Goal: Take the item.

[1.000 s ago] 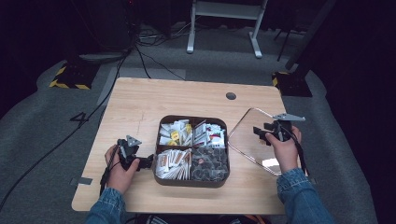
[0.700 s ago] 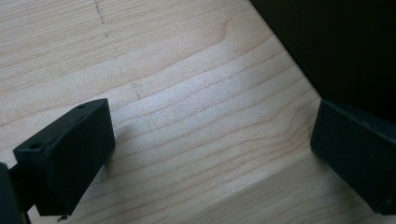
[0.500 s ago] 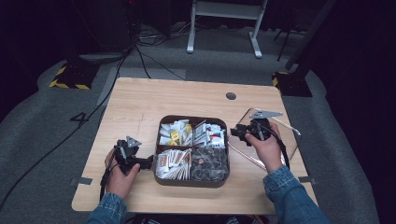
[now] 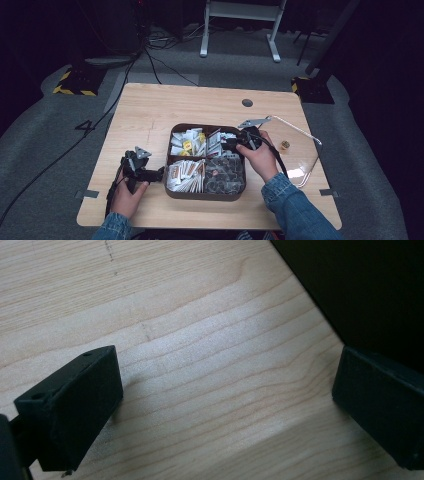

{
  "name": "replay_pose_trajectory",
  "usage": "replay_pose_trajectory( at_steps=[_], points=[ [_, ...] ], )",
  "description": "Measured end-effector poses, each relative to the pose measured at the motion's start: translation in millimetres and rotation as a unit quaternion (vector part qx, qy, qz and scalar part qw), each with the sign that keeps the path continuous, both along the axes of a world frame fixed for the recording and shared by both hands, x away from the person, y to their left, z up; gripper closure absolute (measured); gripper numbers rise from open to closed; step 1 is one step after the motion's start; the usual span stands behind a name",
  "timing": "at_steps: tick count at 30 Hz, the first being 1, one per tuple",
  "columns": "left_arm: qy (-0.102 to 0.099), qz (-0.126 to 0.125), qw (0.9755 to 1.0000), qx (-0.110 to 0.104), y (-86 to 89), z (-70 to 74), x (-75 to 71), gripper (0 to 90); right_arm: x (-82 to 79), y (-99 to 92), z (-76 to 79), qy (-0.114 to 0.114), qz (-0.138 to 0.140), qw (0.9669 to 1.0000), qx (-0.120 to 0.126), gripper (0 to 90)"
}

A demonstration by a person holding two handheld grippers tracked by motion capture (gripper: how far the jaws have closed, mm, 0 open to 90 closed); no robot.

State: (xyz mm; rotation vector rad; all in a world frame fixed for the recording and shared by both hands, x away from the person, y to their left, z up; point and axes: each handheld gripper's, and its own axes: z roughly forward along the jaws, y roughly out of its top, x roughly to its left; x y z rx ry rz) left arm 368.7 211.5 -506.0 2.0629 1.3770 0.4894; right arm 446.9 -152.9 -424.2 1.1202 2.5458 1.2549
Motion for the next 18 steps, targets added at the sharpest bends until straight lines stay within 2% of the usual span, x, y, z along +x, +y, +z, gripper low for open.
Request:
replay_pose_trajectory(
  at_steps=[8, 18],
  points=[
    [0.000, 0.001, 1.0000, 0.001, -0.2, 0.0, -1.4, 0.1, 10.8, 19.8, -13.9, 0.023, 0.003, 0.9997, -0.006, 64.9],
    [0.000, 0.002, 1.0000, 0.001, -0.4, 0.0, -1.5, 0.1, 20.1, 34.8, -17.9, 0.022, -0.006, 0.9996, -0.014, 67.2]
  ],
)
